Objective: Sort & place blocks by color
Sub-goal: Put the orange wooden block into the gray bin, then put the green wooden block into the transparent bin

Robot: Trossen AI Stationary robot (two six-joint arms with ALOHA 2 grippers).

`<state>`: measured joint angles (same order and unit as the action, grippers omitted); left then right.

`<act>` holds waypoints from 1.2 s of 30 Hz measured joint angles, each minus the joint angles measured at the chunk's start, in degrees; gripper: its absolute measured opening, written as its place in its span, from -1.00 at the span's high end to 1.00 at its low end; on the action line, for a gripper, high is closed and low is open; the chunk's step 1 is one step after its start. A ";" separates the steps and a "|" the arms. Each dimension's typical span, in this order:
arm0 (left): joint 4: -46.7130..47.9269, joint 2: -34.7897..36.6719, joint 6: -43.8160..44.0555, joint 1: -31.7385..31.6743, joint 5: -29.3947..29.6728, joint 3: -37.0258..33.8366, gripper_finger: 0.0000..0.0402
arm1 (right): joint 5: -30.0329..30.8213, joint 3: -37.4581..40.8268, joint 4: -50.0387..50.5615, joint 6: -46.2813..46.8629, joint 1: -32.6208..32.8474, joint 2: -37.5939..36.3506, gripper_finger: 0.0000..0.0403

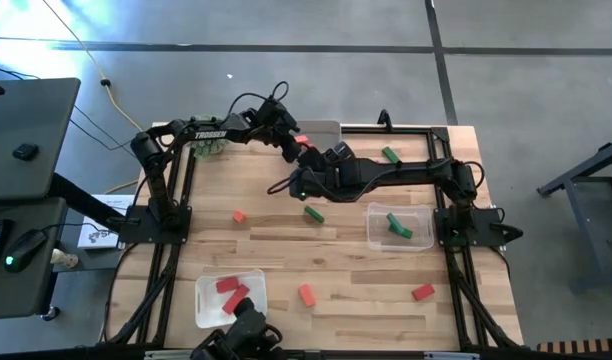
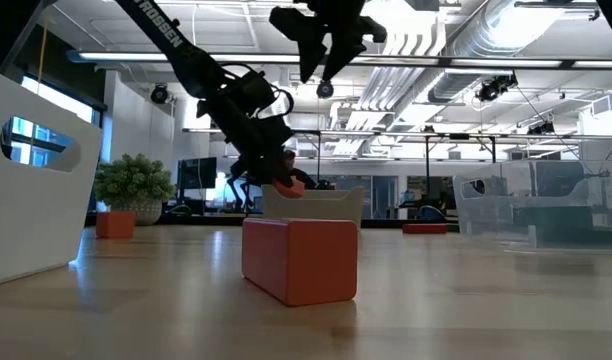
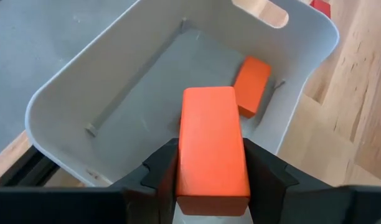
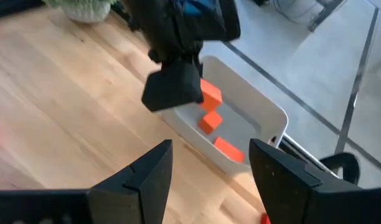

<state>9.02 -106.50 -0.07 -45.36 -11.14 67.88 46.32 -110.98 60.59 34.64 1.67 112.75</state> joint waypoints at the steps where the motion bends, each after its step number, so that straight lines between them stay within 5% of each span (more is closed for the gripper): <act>1: 0.02 0.00 -0.16 0.00 0.00 0.00 0.35 | -0.32 0.00 0.79 0.70 0.00 0.00 0.00; 14: -0.02 0.00 0.94 0.00 -0.37 -0.01 -0.11 | -5.19 0.00 3.70 3.12 -0.61 0.00 0.00; 24: 1.02 3.33 -0.63 -0.09 -0.37 5.53 -0.12 | -21.58 0.26 6.20 3.02 -5.09 0.02 0.00; 36: 16.61 11.11 -3.15 -1.48 -0.19 17.39 -0.12 | -43.04 0.26 6.94 -5.01 -9.96 0.02 0.00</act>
<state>25.62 -95.39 -3.22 -46.84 -11.32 85.26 3.28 -110.72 67.53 29.63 -8.29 112.77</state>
